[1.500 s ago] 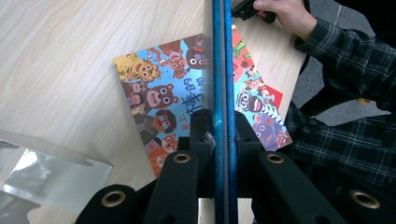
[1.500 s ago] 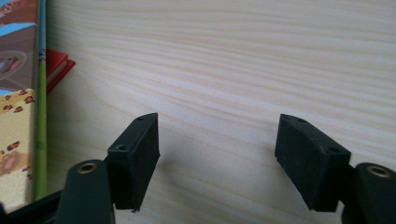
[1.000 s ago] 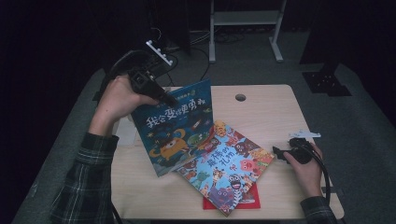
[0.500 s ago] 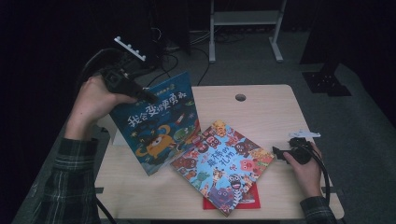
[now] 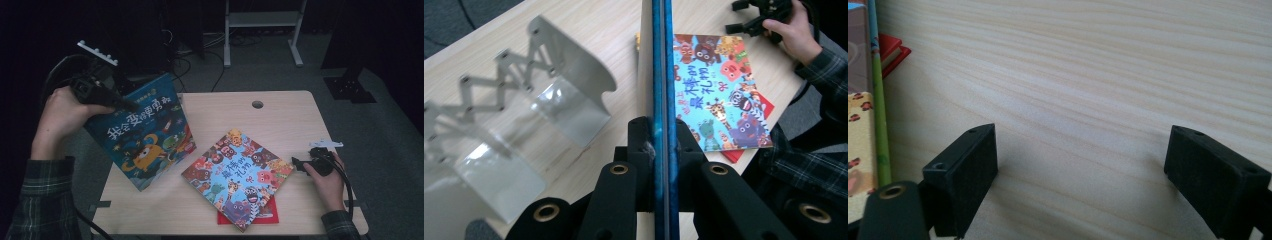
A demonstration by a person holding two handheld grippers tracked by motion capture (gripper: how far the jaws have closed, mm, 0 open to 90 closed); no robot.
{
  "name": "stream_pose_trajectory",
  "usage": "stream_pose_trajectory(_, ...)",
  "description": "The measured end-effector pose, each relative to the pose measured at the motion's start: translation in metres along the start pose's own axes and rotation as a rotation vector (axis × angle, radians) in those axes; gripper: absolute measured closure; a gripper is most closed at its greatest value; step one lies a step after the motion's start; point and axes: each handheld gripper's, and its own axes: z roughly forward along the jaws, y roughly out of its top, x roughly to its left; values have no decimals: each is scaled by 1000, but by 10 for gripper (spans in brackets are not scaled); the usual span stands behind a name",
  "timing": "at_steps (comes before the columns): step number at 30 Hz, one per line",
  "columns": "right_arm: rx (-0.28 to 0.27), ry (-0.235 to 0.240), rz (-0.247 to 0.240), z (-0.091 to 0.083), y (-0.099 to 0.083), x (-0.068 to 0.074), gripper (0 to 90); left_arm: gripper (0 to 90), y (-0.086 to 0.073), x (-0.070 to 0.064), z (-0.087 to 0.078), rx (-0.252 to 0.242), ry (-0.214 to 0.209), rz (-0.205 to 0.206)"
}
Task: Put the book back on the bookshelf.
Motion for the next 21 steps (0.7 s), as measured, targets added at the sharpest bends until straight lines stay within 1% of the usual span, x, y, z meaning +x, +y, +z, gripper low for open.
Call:
stream_pose_trajectory(5,0,0,1,0,0,0,128,827,-18,13,-12,-15,30,-48)
stream_pose_trajectory(13,-1,0,1,0,0,0,128,828,-47,31,-28,-23,84,-124)
stream_pose_trajectory(21,1,-3,5,0,0,0,128,827,-67,44,-40,-19,143,-193)
